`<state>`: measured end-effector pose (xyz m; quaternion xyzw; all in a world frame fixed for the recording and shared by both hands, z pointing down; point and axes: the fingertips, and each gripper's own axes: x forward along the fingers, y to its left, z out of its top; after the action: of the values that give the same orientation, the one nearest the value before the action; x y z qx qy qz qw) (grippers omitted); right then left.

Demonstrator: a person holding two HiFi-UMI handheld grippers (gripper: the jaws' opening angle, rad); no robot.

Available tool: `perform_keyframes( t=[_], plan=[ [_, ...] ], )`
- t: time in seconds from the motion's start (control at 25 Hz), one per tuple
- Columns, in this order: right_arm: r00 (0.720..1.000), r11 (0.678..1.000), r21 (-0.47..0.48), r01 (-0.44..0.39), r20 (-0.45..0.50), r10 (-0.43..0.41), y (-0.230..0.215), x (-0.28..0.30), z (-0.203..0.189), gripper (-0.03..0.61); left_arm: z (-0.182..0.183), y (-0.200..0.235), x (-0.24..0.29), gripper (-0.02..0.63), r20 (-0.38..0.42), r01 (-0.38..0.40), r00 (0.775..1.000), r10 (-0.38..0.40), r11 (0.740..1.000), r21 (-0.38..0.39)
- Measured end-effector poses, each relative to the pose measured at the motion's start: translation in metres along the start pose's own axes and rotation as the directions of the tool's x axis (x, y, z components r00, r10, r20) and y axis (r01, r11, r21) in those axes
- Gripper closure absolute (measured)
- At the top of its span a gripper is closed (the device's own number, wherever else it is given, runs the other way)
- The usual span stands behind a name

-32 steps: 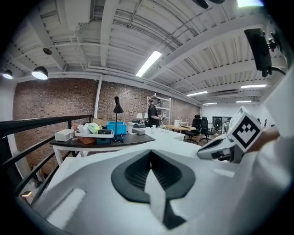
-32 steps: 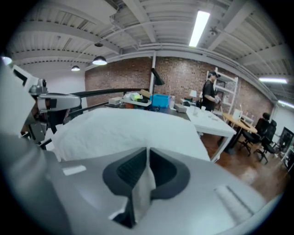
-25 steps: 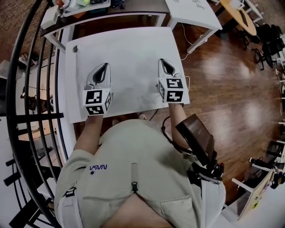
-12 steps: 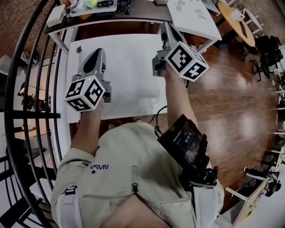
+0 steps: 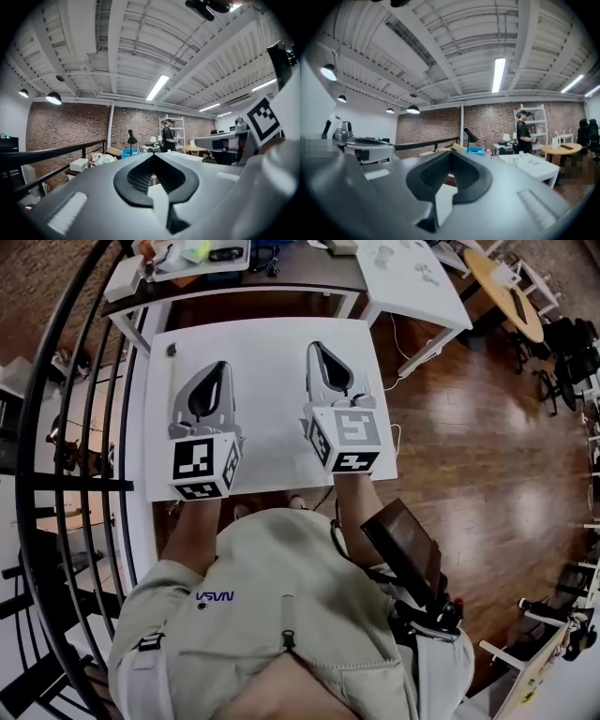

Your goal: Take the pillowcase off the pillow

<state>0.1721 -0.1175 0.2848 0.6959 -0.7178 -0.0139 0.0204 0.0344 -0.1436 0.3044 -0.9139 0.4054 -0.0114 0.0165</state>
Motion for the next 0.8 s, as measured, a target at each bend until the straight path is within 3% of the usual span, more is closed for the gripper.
perform_keyframes(
  t=[0.24,0.48,0.8],
  plan=[
    [1.000,1.000,-0.010,0.003,-0.020,-0.003,-0.005,-0.010,-0.015,0.575,-0.020,-0.026,0.004,0.611,-0.065,0.018,0.998,-0.017,1.000,0.012],
    [0.999,0.999,0.043,-0.023,-0.044,0.025,-0.021,-0.015,-0.038,0.574,-0.045,-0.045,0.009,0.611,-0.138,0.007,0.990,-0.004,1.000,0.021],
    [0.993,0.990,0.114,-0.078,-0.082,0.087,-0.018,0.006,-0.058,0.574,-0.066,-0.041,0.000,0.611,-0.229,-0.038,0.972,0.045,0.999,0.036]
  ],
)
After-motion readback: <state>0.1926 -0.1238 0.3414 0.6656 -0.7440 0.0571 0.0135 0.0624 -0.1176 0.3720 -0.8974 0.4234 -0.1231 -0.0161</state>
